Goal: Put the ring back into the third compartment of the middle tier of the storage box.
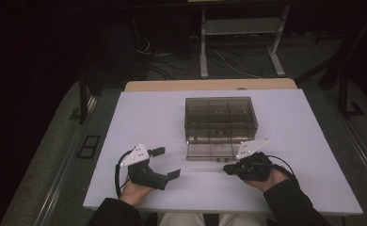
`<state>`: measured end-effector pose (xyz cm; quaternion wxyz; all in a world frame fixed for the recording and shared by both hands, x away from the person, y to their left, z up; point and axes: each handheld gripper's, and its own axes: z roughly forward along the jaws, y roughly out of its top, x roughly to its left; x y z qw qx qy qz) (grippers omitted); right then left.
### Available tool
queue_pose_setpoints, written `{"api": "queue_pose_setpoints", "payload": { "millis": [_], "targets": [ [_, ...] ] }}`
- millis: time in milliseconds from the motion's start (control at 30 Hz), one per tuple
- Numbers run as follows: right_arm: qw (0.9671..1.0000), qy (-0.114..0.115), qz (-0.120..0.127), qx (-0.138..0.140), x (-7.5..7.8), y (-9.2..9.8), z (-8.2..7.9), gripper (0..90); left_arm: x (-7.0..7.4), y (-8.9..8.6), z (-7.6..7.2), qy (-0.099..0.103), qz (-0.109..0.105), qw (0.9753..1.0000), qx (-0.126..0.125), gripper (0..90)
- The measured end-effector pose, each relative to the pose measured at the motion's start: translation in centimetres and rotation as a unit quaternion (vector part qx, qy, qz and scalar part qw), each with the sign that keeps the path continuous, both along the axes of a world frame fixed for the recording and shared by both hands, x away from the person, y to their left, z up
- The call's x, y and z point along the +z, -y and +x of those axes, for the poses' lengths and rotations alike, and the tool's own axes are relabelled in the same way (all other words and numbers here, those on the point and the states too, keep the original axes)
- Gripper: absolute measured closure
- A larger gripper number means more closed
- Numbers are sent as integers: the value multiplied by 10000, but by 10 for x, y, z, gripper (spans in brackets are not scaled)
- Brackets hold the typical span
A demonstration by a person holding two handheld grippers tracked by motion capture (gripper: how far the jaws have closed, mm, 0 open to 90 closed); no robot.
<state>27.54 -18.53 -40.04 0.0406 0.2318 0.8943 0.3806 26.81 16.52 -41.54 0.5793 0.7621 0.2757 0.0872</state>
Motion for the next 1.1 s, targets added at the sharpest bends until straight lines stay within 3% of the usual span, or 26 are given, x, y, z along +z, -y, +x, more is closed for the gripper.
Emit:
{"api": "queue_pose_setpoints", "payload": {
  "millis": [467, 1100],
  "targets": [
    [9999, 93, 64, -48, 6, 7, 1, 854, 0, 0, 0, 0, -6, 10000, 13, 0],
    [9987, 298, 328, -255, 22, 25, 5, 854, 0, 0, 0, -3, -10, 10000, 14, 0]
  ]
}}
